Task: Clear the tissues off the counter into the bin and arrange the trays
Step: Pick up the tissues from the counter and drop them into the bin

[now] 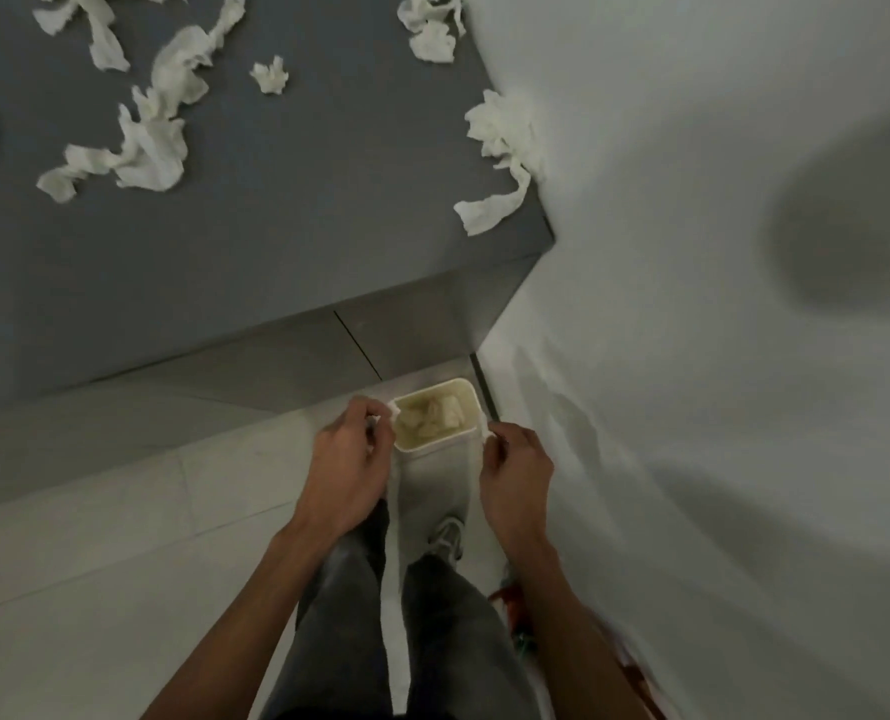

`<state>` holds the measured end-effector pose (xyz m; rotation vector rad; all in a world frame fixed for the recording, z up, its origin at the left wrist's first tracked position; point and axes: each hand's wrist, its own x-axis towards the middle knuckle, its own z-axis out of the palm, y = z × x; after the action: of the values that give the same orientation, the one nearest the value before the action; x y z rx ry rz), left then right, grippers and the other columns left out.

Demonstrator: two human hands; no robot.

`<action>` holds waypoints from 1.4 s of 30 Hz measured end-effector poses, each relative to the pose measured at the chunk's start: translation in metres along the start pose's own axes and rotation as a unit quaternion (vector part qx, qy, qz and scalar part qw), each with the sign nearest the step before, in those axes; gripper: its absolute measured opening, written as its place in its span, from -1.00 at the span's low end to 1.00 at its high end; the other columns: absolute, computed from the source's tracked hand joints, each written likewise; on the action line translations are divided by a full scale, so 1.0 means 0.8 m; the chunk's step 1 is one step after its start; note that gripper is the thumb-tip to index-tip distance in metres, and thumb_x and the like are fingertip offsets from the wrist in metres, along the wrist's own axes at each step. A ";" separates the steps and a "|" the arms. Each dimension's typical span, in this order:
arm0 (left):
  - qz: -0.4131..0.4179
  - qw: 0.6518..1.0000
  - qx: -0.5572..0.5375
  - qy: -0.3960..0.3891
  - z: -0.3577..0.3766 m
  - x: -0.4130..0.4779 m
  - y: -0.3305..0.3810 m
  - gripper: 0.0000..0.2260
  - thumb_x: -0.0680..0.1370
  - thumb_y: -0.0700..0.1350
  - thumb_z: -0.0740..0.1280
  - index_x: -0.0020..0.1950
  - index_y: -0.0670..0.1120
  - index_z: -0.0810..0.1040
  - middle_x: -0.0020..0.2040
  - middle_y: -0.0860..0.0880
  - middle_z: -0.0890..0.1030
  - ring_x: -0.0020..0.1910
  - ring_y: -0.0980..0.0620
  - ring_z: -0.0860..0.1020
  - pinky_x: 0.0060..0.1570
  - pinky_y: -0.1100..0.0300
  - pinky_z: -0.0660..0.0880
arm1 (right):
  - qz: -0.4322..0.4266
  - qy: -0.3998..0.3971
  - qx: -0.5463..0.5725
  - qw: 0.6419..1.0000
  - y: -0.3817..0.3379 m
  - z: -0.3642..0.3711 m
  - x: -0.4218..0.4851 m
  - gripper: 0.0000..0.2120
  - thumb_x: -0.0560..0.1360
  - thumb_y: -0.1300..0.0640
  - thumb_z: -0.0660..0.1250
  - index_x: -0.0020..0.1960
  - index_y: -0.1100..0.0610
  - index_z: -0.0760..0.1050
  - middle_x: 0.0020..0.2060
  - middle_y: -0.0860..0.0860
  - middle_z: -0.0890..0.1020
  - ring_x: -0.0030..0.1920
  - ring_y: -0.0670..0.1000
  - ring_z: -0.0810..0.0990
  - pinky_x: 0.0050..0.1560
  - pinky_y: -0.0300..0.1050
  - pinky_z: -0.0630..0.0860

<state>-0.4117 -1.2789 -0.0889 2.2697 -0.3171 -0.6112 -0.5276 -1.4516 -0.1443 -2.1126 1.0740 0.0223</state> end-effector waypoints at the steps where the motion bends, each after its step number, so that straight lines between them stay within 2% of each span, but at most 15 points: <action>1: 0.001 1.000 0.012 -0.009 0.015 0.000 -0.013 -0.91 0.71 -0.10 0.22 0.15 0.04 0.50 -0.09 0.07 0.65 -0.19 0.19 0.63 -0.22 0.37 0.58 | 0.004 -0.004 -0.004 1.000 0.017 0.011 0.001 -0.81 0.68 0.19 0.32 0.23 0.08 0.65 0.04 0.02 0.66 -0.08 -0.12 0.57 -0.13 -0.57 0.37; 4: -0.010 0.999 0.039 -0.033 0.065 0.014 -0.060 -0.86 0.71 -0.14 0.21 0.15 0.06 0.52 -0.09 0.02 0.68 -0.19 0.10 0.68 -0.17 0.12 0.66 | 0.006 -0.011 -0.015 1.000 0.064 0.048 0.016 -0.89 0.66 0.17 0.35 0.15 0.05 0.63 -0.11 0.01 0.66 -0.17 -0.04 0.63 -0.19 -0.44 0.36; 7: 0.007 0.997 0.071 -0.032 0.113 0.043 -0.107 -0.85 0.69 -0.18 0.24 0.18 -0.01 0.55 -0.14 -0.01 0.67 -0.25 0.06 0.66 -0.23 0.04 0.64 | -0.001 -0.015 -0.018 1.000 0.099 0.089 0.038 -0.87 0.67 0.19 0.33 0.19 0.06 0.57 -0.15 0.02 0.62 -0.24 -0.07 0.55 -0.28 -0.52 0.29; 11: 0.013 0.992 0.120 -0.039 0.193 0.102 -0.185 -0.93 0.70 -0.16 0.22 0.14 -0.01 0.45 -0.27 -0.05 0.58 -0.36 -0.02 0.54 -0.35 0.09 0.47 | -0.021 -0.051 -0.018 0.998 0.159 0.167 0.099 -0.82 0.69 0.21 0.23 0.22 0.04 0.54 -0.04 0.07 0.59 -0.14 0.00 0.59 -0.24 -0.46 0.30; 14: 0.006 0.985 0.160 -0.058 0.253 0.149 -0.251 -0.96 0.71 -0.10 0.19 0.14 0.03 0.35 -0.13 -0.10 0.58 -0.18 -0.11 0.56 -0.24 0.08 0.46 | -0.007 -0.136 -0.036 0.990 0.202 0.231 0.153 -0.76 0.65 0.31 0.21 0.20 0.08 0.56 0.08 0.09 0.54 0.02 0.08 0.54 -0.15 -0.32 0.33; 16: -0.008 0.981 0.177 -0.074 0.287 0.178 -0.291 -0.97 0.72 -0.11 0.17 0.15 -0.01 0.37 -0.07 -0.15 0.55 -0.12 -0.15 0.55 -0.19 0.06 0.46 | -0.002 -0.170 -0.051 0.984 0.231 0.275 0.190 -0.72 0.67 0.30 0.16 0.25 0.13 0.57 0.11 0.07 0.51 0.04 0.04 0.49 -0.19 -0.45 0.33; 17: -0.014 0.979 0.187 -0.085 0.303 0.193 -0.306 -0.96 0.71 -0.13 0.16 0.14 -0.04 0.39 -0.07 -0.18 0.54 -0.14 -0.18 0.56 -0.20 0.04 0.48 | -0.008 -0.180 -0.072 0.981 0.245 0.298 0.209 -0.71 0.68 0.27 0.14 0.28 0.14 0.56 0.14 0.08 0.50 0.07 0.06 0.50 -0.13 -0.44 0.36; 19: -0.012 0.971 0.213 -0.106 0.334 0.224 -0.339 -0.91 0.70 -0.16 0.16 0.12 -0.11 0.44 -0.06 -0.23 0.55 -0.14 -0.24 0.57 -0.16 -0.01 0.55 | -0.032 -0.197 -0.130 0.971 0.268 0.344 0.242 -0.70 0.69 0.25 0.12 0.34 0.16 0.52 0.19 0.12 0.50 0.18 0.18 0.54 0.06 -0.13 0.46; 21: -0.006 0.962 0.238 -0.131 0.367 0.255 -0.373 -0.88 0.68 -0.18 0.20 0.13 -0.16 0.51 -0.03 -0.23 0.59 -0.07 -0.25 0.57 -0.08 -0.05 0.59 | -0.049 -0.214 -0.178 0.959 0.284 0.383 0.272 -0.70 0.71 0.22 0.11 0.38 0.18 0.48 0.23 0.16 0.51 0.23 0.23 0.57 0.15 0.05 0.53; 28: -0.029 0.935 0.272 -0.224 0.471 0.342 -0.484 -0.77 0.57 -0.30 0.25 0.16 -0.10 0.58 0.18 -0.15 0.56 0.12 -0.16 0.59 0.14 0.02 0.58 | -0.108 -0.261 -0.281 0.917 0.316 0.474 0.365 -0.64 0.70 0.12 0.27 0.46 0.22 0.44 0.39 0.19 0.53 0.39 0.18 0.55 0.35 -0.01 0.48; 29: -0.034 0.931 0.278 -0.233 0.483 0.350 -0.492 -0.76 0.58 -0.31 0.25 0.16 -0.09 0.58 0.20 -0.14 0.56 0.12 -0.16 0.59 0.12 0.02 0.58 | -0.114 -0.264 -0.291 0.912 0.323 0.485 0.374 -0.63 0.70 0.11 0.27 0.47 0.21 0.44 0.37 0.17 0.56 0.38 0.16 0.56 0.32 -0.04 0.48; 31: -0.044 0.922 0.293 -0.250 0.504 0.362 -0.506 -0.73 0.58 -0.31 0.26 0.21 -0.07 0.57 0.23 -0.14 0.53 0.12 -0.15 0.59 0.08 0.05 0.59 | -0.119 -0.258 -0.293 0.913 0.336 0.500 0.385 -0.70 0.69 0.12 0.31 0.39 0.18 0.50 0.15 0.09 0.62 0.24 0.10 0.62 0.15 -0.10 0.46; 33: -0.058 0.912 0.297 -0.276 0.519 0.369 -0.516 -0.66 0.57 -0.28 0.32 0.32 -0.03 0.55 0.29 -0.12 0.52 0.18 -0.12 0.58 0.08 0.10 0.57 | -0.115 -0.273 -0.306 0.905 0.345 0.508 0.389 -0.80 0.66 0.15 0.36 0.26 0.17 0.57 -0.03 0.05 0.56 0.06 0.02 0.59 0.05 -0.13 0.40; 37: -0.060 0.903 0.312 -0.288 0.514 0.365 -0.508 -0.56 0.62 -0.14 0.32 0.51 -0.03 0.42 0.38 -0.13 0.50 0.27 -0.13 0.56 0.15 0.09 0.54 | -0.083 -0.308 -0.290 0.902 0.342 0.505 0.381 -0.96 0.64 0.17 0.37 0.05 0.13 0.56 -0.11 0.02 0.55 0.08 0.06 0.64 0.06 -0.11 0.43; 42: -0.032 0.910 0.319 -0.263 0.438 0.319 -0.438 -0.50 0.65 -0.07 0.27 0.60 -0.04 0.29 0.47 -0.17 0.43 0.42 -0.18 0.45 0.33 -0.04 0.48 | -0.073 -0.259 -0.280 0.921 0.292 0.445 0.332 -0.76 0.65 0.16 0.35 0.28 0.22 0.58 0.14 0.13 0.67 0.16 0.14 0.68 0.17 0.00 0.62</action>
<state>-0.3608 -1.3526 -0.6391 2.6958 -0.8064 -1.3128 -0.4122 -1.4951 -0.6306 -2.4683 0.6241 0.8609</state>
